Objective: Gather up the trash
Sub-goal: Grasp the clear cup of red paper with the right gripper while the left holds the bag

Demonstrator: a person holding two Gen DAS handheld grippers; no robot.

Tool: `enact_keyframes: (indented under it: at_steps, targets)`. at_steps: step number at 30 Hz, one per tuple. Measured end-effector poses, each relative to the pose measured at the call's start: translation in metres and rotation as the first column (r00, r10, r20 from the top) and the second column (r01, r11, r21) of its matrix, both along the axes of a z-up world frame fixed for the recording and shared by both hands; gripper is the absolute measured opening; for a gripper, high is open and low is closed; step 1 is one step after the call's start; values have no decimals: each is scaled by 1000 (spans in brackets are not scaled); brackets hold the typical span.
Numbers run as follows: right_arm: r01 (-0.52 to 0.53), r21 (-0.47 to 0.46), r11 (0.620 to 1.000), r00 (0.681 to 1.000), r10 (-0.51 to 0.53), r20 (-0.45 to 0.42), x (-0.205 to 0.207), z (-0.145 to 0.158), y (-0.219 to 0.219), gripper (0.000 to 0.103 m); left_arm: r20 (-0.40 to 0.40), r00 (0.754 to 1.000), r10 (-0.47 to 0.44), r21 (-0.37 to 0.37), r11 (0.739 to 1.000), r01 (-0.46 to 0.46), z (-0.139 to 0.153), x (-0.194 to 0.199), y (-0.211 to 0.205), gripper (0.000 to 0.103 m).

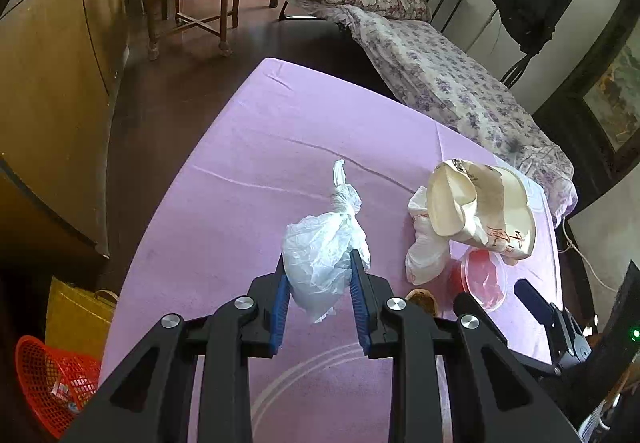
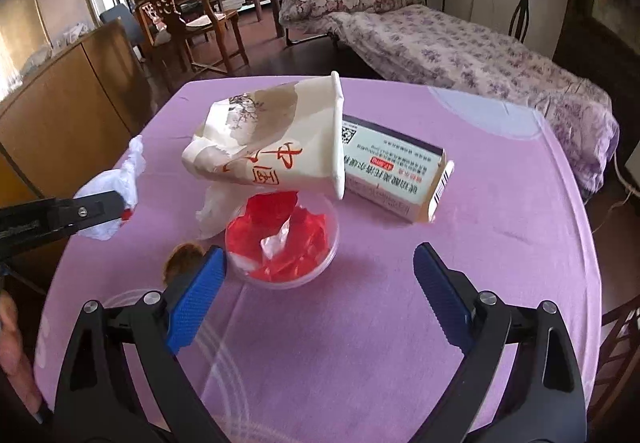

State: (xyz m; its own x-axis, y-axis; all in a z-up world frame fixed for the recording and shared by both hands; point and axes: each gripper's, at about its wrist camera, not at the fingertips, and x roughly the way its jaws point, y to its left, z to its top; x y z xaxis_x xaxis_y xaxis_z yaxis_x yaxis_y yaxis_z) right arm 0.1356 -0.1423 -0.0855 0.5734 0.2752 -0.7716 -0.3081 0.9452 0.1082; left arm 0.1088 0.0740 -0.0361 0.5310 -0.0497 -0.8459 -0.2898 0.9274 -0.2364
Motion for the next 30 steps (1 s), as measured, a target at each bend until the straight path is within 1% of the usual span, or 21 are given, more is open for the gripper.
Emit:
enact_keyframes:
  at_steps: [2, 3, 6, 8, 9, 11, 13, 17, 21, 26, 30]
  targets:
    - [-7, 9, 1000, 1000, 7, -13, 2, -2, 2, 86, -2, 1000, -2, 4, 1000, 2, 0, 0, 0, 28]
    - [-12, 12, 1000, 1000, 12, -14, 3, -2, 3, 82, -4, 1000, -4, 4, 1000, 4, 0, 0, 0, 28]
    - [-28, 17, 999, 1000, 28, 10, 3, 1, 5, 74, -7, 1000, -8, 5, 1000, 8, 0, 0, -2, 28]
    - [-35, 10, 999, 999, 35, 7, 3, 2, 5, 64, -7, 1000, -10, 4, 1000, 10, 1, 0, -3, 28]
    - [-36, 15, 999, 999, 37, -5, 4, 2, 5, 54, -7, 1000, -14, 2, 1000, 14, 1, 0, -4, 28]
    - [-34, 22, 999, 999, 34, -14, 2, 4, 2, 54, -6, 1000, -18, 4, 1000, 18, 1, 1, -4, 28]
    - [-40, 11, 999, 999, 40, -3, -5, 8, 1, 54, -5, 1000, -18, 2, 1000, 18, 1, 0, -4, 28]
    - [-24, 13, 1000, 1000, 24, -2, -19, 16, -12, 54, -2, 999, -36, -18, 999, 36, 3, 0, -7, 28]
    - [12, 63, 998, 1000, -10, -27, -31, 25, -27, 54, 13, 999, -51, -17, 999, 51, 6, -2, -11, 28]
    - [44, 114, 993, 999, -46, 15, -49, 42, -35, 54, 28, 998, -52, -35, 998, 53, 12, -9, -10, 28]
    - [35, 142, 989, 999, -38, 19, -67, 44, -32, 54, 65, 998, -26, -61, 998, 30, 23, -25, 0, 28]
